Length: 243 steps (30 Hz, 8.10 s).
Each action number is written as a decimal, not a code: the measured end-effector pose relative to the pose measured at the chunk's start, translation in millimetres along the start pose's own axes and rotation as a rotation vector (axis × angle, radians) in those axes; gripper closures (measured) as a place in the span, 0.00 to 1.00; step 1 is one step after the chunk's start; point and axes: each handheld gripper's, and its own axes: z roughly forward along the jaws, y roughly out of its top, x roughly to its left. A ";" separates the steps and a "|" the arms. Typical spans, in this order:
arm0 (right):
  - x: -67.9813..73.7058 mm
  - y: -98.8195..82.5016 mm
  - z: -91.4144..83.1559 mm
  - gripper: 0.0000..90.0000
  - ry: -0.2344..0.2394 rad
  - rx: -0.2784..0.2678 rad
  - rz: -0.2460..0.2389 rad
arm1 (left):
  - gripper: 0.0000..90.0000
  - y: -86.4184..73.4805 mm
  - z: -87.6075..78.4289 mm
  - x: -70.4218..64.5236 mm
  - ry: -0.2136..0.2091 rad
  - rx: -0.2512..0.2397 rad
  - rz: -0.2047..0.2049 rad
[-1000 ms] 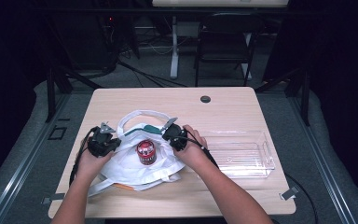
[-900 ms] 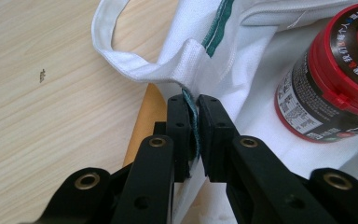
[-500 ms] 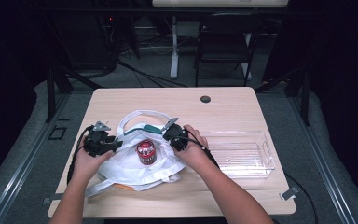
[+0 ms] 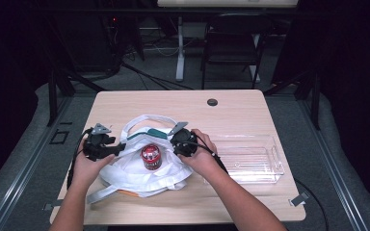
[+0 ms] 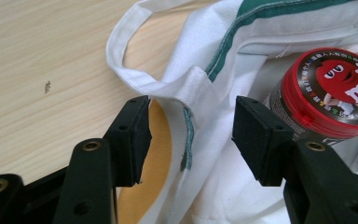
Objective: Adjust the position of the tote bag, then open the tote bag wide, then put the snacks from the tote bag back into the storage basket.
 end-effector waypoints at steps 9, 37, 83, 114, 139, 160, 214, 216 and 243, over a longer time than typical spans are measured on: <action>7.5 4.2 -8.4 0.50 0.021 0.007 -0.043 | 0.52 3.1 -9.2 1.2 -0.022 -0.026 -0.028; 24.5 23.3 -34.4 0.46 0.068 -0.071 -0.058 | 0.56 12.9 -26.3 -8.1 -0.040 -0.032 -0.010; 54.3 60.0 16.1 0.34 0.267 0.054 -0.095 | 0.53 12.6 -24.0 -10.1 -0.026 -0.017 0.003; 53.0 63.9 44.0 0.28 0.267 0.147 -0.063 | 0.53 12.0 -23.0 -9.3 -0.025 -0.014 0.003; 56.8 61.6 60.9 0.27 0.270 0.212 -0.074 | 0.53 11.0 -21.3 -9.3 -0.022 -0.020 -0.003; 58.7 61.7 60.0 0.28 0.268 0.216 -0.089 | 0.53 10.5 -20.9 -8.3 -0.021 -0.005 0.002; 65.7 86.6 11.1 0.28 0.286 0.166 -0.113 | 0.49 10.4 -24.0 -5.6 -0.006 -0.027 0.002; 66.1 87.5 8.5 0.28 0.286 0.165 -0.119 | 0.48 10.2 -23.7 -5.1 -0.001 -0.029 0.003; 55.4 94.7 -34.1 0.28 0.277 0.129 -0.136 | 0.49 19.7 -24.7 -8.1 -0.025 -0.058 0.006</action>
